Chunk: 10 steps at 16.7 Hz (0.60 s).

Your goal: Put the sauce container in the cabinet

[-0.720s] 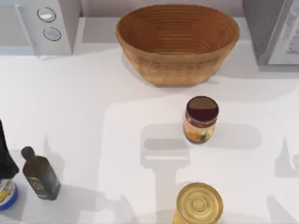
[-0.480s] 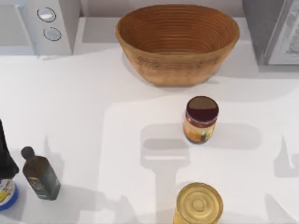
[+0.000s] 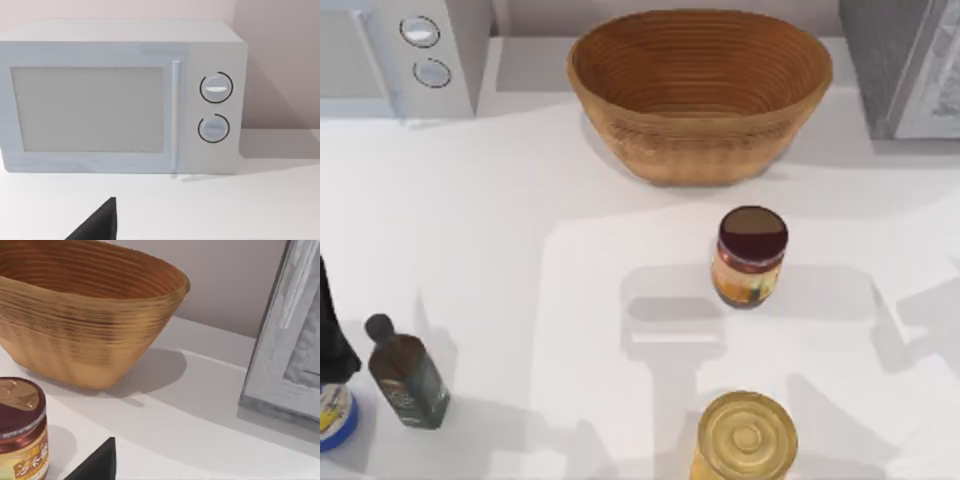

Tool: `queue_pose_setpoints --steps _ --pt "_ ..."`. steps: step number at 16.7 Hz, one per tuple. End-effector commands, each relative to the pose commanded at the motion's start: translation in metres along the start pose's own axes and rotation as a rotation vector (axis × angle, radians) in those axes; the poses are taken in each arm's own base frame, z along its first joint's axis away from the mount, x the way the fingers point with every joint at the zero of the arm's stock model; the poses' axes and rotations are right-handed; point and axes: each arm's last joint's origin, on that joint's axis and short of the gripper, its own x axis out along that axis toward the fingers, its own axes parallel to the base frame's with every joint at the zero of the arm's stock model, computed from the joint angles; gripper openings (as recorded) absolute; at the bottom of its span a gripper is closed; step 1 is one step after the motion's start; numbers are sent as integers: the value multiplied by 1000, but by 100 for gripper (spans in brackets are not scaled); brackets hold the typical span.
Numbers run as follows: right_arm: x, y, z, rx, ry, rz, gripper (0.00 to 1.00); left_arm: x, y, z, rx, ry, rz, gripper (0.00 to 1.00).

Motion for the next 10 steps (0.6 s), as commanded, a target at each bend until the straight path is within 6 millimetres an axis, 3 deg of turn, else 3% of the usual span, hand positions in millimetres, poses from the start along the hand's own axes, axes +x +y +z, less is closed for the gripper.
queue_pose_setpoints --steps 5,10 --pt "57 -11 20 -103 75 335 100 0 0 0 0 0 0 100" --pt "137 -21 4 -150 69 697 100 0 0 0 0 0 0 100"
